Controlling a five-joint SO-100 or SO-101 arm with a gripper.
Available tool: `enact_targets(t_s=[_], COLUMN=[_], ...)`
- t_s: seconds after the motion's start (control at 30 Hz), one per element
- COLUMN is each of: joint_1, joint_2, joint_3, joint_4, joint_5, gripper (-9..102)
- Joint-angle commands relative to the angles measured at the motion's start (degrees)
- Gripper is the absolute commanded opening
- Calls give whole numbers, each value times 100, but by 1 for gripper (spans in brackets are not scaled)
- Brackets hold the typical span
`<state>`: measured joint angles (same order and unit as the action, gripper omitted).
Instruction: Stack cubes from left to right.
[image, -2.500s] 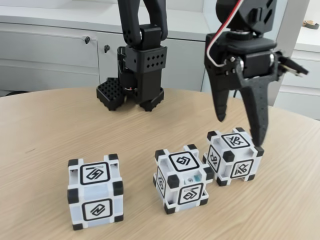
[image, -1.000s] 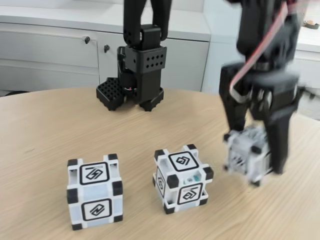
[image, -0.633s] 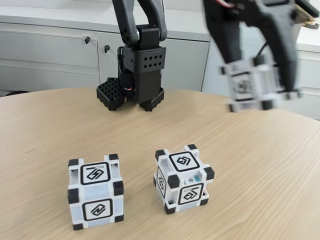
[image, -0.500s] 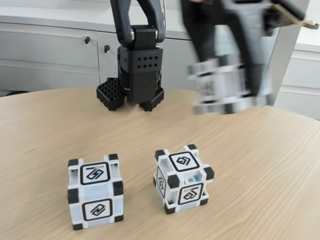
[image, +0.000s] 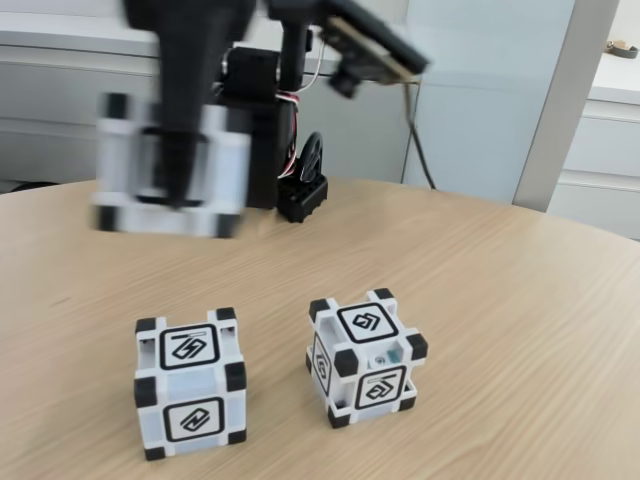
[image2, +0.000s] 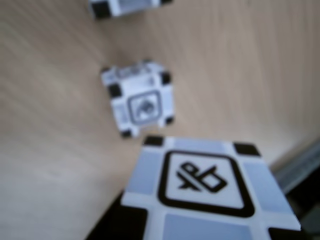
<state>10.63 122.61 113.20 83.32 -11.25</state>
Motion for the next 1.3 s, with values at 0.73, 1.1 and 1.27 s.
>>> enact_targets(t_s=[0.73,1.1,1.27], joint_1=[44,44,35], joint_2=[-1512,-1512,-1521], joint_3=[-229,-229,-229], joint_4=[-105,-800,-800], joint_5=[439,281,220], gripper=[0,0,0])
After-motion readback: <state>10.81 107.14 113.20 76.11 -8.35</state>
